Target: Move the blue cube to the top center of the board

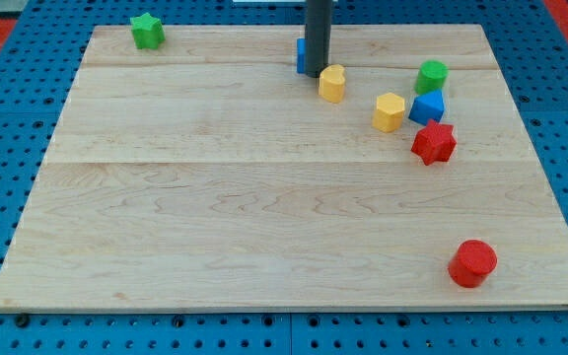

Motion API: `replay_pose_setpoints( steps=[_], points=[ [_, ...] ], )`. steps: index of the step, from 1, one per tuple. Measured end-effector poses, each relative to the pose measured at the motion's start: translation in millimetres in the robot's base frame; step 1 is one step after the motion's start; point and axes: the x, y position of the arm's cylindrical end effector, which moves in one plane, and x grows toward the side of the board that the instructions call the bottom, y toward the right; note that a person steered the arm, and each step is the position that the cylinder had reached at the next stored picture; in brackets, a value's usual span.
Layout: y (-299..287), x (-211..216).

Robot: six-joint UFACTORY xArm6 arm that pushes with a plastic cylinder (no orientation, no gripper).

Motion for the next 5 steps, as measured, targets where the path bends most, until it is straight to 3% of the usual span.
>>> replay_pose_setpoints(
  steps=[1,3,4,5],
  points=[
    [-30,-40],
    [51,-56],
    [-5,-66],
    [-23,-64]
  ],
)
